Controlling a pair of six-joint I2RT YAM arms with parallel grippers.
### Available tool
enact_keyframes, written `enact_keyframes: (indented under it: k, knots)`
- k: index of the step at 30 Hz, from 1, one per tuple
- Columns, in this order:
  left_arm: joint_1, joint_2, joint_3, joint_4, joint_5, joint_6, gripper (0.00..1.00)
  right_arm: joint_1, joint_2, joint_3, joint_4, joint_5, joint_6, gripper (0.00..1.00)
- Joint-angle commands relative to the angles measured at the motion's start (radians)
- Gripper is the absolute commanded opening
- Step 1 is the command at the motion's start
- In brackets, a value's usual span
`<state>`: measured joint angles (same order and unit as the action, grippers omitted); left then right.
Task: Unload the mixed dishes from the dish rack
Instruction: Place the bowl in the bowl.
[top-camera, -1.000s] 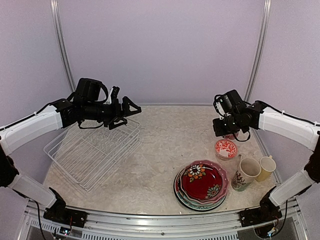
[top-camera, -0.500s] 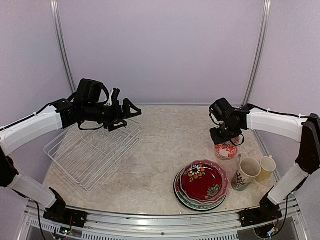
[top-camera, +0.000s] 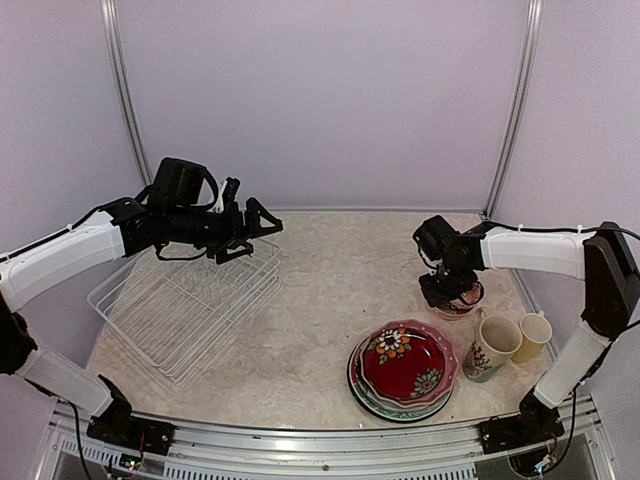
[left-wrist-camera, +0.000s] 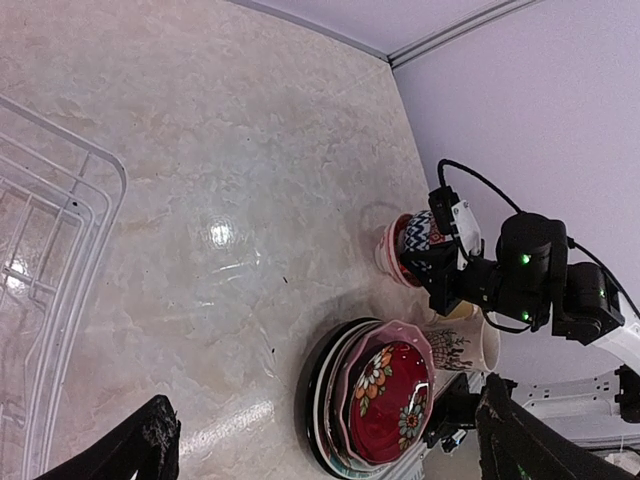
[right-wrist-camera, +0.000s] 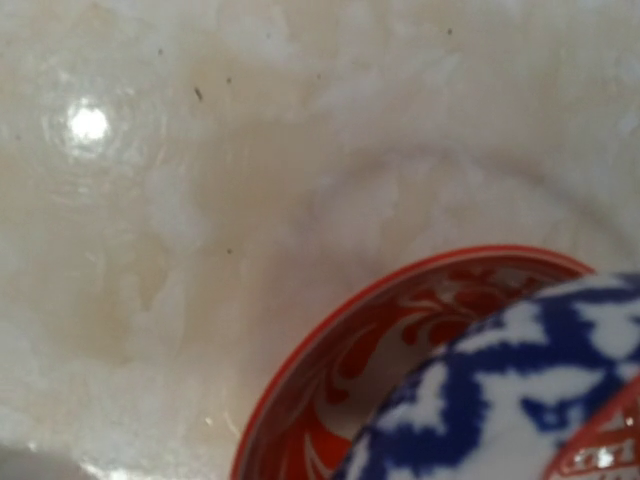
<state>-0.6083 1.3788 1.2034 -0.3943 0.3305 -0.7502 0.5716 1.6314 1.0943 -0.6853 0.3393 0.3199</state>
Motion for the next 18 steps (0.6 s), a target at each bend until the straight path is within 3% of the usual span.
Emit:
enact_keyframes:
  k: [1, 4, 9, 14, 18]
  knots:
    - [-0.006, -0.009, 0.038, -0.026, -0.023, 0.017, 0.99, -0.006, 0.013, -0.016, 0.022, 0.018, 0.012, 0.0]
    - [-0.006, -0.012, 0.045, -0.04, -0.033, 0.021, 0.99, -0.006, 0.011, -0.016, 0.022, 0.018, 0.014, 0.0]
    - [-0.006, -0.024, 0.067, -0.079, -0.065, 0.04, 0.99, -0.006, -0.013, -0.009, 0.01, 0.028, 0.015, 0.1]
    - [-0.005, -0.065, 0.092, -0.127, -0.129, 0.076, 0.99, -0.006, -0.079, 0.006, -0.012, 0.039, 0.011, 0.31]
    - [-0.005, -0.103, 0.124, -0.173, -0.182, 0.108, 0.99, -0.006, -0.145, 0.029, -0.036, 0.053, -0.001, 0.42]
